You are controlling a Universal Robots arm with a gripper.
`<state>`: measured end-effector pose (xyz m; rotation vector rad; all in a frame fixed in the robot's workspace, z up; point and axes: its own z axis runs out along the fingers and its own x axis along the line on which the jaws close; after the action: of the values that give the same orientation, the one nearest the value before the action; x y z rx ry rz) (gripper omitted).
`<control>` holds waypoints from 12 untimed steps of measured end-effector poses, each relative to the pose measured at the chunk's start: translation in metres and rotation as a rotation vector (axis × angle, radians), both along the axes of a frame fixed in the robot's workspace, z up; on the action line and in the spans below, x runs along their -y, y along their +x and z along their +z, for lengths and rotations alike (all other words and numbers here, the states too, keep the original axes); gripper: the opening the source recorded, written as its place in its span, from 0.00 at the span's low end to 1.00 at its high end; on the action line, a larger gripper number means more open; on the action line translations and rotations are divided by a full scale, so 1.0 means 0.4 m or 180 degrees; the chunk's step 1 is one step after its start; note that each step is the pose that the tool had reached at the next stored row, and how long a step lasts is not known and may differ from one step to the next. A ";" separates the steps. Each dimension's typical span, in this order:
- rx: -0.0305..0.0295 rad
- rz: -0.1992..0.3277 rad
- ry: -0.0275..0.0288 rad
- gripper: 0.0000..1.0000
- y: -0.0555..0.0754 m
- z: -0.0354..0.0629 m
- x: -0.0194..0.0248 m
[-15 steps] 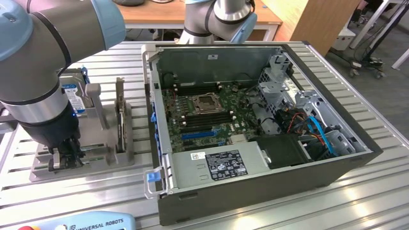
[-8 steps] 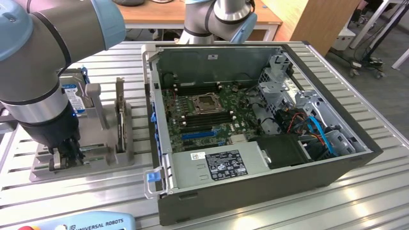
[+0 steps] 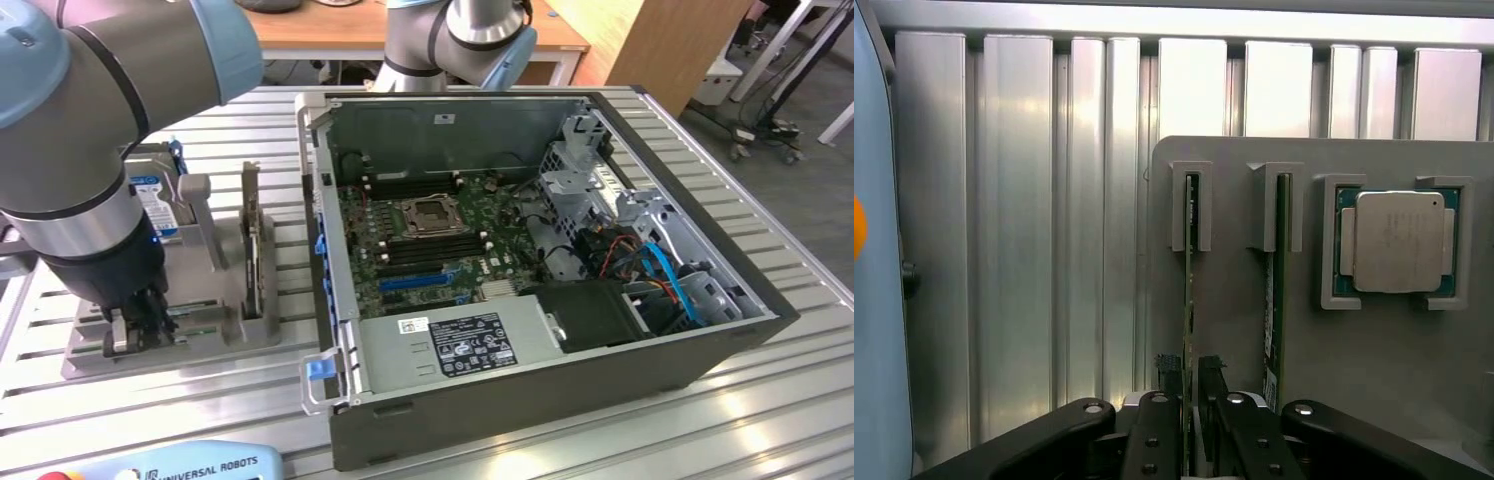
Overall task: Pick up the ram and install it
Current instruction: 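Pick up the ram and move it above insertion slot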
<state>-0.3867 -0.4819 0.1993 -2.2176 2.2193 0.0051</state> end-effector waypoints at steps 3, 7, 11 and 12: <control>0.0000 0.0000 0.0000 0.21 0.002 0.000 0.000; -0.0009 0.0001 0.0000 0.21 0.006 0.000 0.000; -0.0016 0.0000 0.0000 0.21 0.007 0.000 0.000; -0.0016 0.0000 0.0000 0.21 0.007 0.000 0.000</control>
<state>-0.3839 -0.4820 0.1992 -2.2202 2.2218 0.0107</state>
